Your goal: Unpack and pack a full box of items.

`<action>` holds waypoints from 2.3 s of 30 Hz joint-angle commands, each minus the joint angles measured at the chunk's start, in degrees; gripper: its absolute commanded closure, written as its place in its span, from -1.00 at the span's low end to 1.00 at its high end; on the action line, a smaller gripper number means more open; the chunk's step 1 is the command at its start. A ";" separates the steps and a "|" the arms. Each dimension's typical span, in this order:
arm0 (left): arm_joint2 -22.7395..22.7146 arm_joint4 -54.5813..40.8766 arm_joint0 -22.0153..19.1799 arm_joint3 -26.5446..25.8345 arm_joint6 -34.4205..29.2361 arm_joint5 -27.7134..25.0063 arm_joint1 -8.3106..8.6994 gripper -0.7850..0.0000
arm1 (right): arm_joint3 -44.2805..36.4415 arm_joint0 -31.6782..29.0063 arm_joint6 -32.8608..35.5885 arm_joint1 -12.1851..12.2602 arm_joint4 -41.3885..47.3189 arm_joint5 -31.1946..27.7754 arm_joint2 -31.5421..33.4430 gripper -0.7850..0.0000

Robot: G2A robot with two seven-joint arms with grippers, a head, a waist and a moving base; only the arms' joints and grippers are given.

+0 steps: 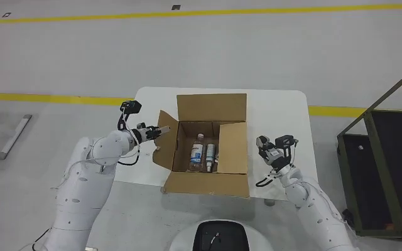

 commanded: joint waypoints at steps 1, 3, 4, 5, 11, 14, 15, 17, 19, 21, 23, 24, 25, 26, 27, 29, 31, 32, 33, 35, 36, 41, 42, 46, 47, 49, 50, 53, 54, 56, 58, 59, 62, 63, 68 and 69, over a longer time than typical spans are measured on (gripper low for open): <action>-0.10 -0.51 0.11 -2.45 -0.10 -1.29 0.12 -1.00 | -0.81 -0.49 -0.15 0.13 -0.25 0.26 0.42 1.00; 0.18 -2.02 0.19 -4.95 -0.09 -3.36 0.16 -1.00 | -1.88 -1.12 -0.45 0.29 -0.79 0.67 0.96 1.00; 0.47 -3.61 0.11 -5.87 -0.28 -4.82 0.13 -1.00 | -2.46 -1.49 -0.65 0.40 -1.28 1.08 1.29 1.00; 0.80 -3.98 -0.20 -6.64 -0.46 -5.98 0.16 -1.00 | -3.06 -1.93 -0.80 0.48 -1.54 1.26 1.54 1.00; 6.51 -10.55 -2.44 -8.46 -1.79 -10.73 -0.49 -1.00 | -5.93 -4.57 -0.96 0.97 -2.90 2.31 3.06 1.00; 9.54 -15.65 -4.33 -6.87 -3.56 -12.54 -0.96 -1.00 | -6.78 -5.75 -0.87 1.11 -2.18 2.16 3.79 1.00; 10.41 -16.44 -5.28 -6.09 -4.68 -13.15 -1.04 -1.00 | -7.02 -6.05 -0.82 1.18 -2.16 2.09 4.03 1.00; 12.95 -16.15 -6.77 -5.32 -6.30 -15.06 -1.27 -1.00 | -7.50 -6.77 -0.86 1.30 -2.00 2.11 4.57 1.00; 15.27 -18.46 -8.03 -3.39 -7.74 -16.26 -1.61 -1.00 | -7.95 -7.39 -0.79 1.39 -1.80 2.17 4.99 1.00; 17.13 -19.72 -9.81 -1.21 -8.17 -17.25 -1.98 -1.00 | -8.35 -7.89 -0.71 1.46 -1.69 2.28 5.30 1.00; 17.37 -18.98 -10.21 -1.04 -8.00 -17.36 -2.01 -1.00 | -8.72 -8.22 -0.52 1.50 -1.56 2.47 5.52 1.00; 17.37 -18.98 -10.21 -1.04 -8.00 -17.36 -2.01 -1.00 | -8.95 -8.41 -0.47 1.51 -1.38 2.49 5.60 1.00; 17.37 -18.98 -10.21 -1.04 -8.00 -17.36 -2.01 -1.00 | -9.24 -8.58 -0.33 1.52 -1.31 2.39 5.62 1.00; 17.37 -18.98 -10.21 -1.04 -8.00 -17.36 -2.01 -1.00 | -9.62 -8.74 -0.21 1.53 -0.95 1.92 5.63 1.00; 17.37 -18.98 -10.21 -1.04 -8.00 -17.36 -2.01 -1.00 | -10.00 -8.91 -0.04 1.55 -0.43 1.28 5.72 1.00; 17.37 -18.98 -10.21 -1.04 -8.00 -17.36 -2.01 -1.00 | -10.93 -9.35 0.34 1.67 0.02 0.47 6.15 1.00; 17.37 -18.98 -10.21 -1.04 -8.00 -17.36 -2.01 -1.00 | -12.10 -9.98 0.76 1.81 0.01 -0.08 6.52 1.00; 17.37 -18.98 -10.21 -1.04 -8.00 -17.36 -2.01 -1.00 | -12.68 -10.30 0.95 1.87 0.03 -0.30 6.69 1.00; 17.37 -18.98 -10.21 -1.04 -8.00 -17.36 -2.01 -1.00 | -13.25 -10.61 1.12 1.93 -0.08 -0.44 6.85 1.00; 17.37 -18.98 -10.21 -1.04 -8.00 -17.36 -2.01 -1.00 | -14.19 -11.23 1.28 2.02 -0.10 -0.51 7.15 1.00; 17.37 -18.98 -10.21 -1.04 -8.00 -17.36 -2.01 -1.00 | -14.55 -11.45 1.30 2.06 -0.19 -0.46 7.30 1.00; 20.49 -20.20 -8.81 -0.91 -3.38 -14.85 -2.70 -1.00 | -15.37 -12.08 1.26 2.15 -1.13 0.46 7.53 1.00; 21.51 -21.34 -8.96 -0.20 -2.56 -13.52 -3.02 -1.00 | -15.40 -12.18 1.14 2.16 -1.21 0.72 7.59 1.00; 26.65 -26.21 -10.90 5.00 -1.18 -9.06 -4.73 -1.00 | -15.50 -12.61 0.65 2.20 -1.87 1.42 7.74 1.00; 27.65 -28.49 -11.57 7.11 -1.11 -8.24 -5.22 -1.00 | -15.51 -12.72 0.55 2.21 -1.88 1.46 7.81 1.00; 29.45 -31.26 -13.38 11.24 -0.44 -7.43 -6.17 -1.00 | -15.45 -12.94 0.41 2.24 -1.75 1.50 8.02 1.00; 30.34 -32.26 -14.11 13.66 0.07 -6.86 -6.65 -1.00 | -15.39 -13.06 0.38 2.26 -1.63 1.51 8.14 1.00; 32.33 -36.25 -16.31 19.98 0.73 -6.75 -8.03 -1.00 | -15.35 -13.35 0.33 2.31 -1.57 1.53 8.40 1.00; 32.97 -37.16 -17.08 21.96 0.79 -7.02 -8.48 -1.00 | -15.37 -13.43 0.29 2.32 -1.57 1.51 8.42 1.00; 34.35 -38.37 -18.38 25.60 0.74 -7.02 -9.34 -1.00 | -15.36 -13.56 0.34 2.32 -1.62 1.58 8.39 1.00; 35.50 -39.49 -19.37 28.50 0.95 -7.87 -10.16 -1.00 | -15.35 -13.65 0.34 2.31 -1.65 1.69 8.29 1.00; 36.30 -39.07 -19.88 30.01 0.95 -8.37 -10.54 -1.00 | -15.33 -13.66 0.38 2.30 -1.75 1.84 8.21 1.00; 38.71 -36.83 -21.03 33.60 2.50 -9.99 -11.69 -1.00 | -15.12 -13.60 0.46 2.24 -1.72 1.95 7.91 1.00; 39.10 -37.19 -21.18 34.74 3.07 -10.32 -12.07 -1.00 | -15.09 -13.57 0.50 2.24 -1.80 1.97 7.82 1.00; 40.59 -37.33 -22.50 39.57 4.75 -11.15 -13.61 -1.00 | -14.24 -13.43 0.40 2.16 -2.28 2.44 7.33 1.00; 40.86 -37.07 -22.77 40.26 5.04 -11.35 -13.86 -1.00 | -13.94 -13.36 0.40 2.12 -2.27 2.53 7.15 1.00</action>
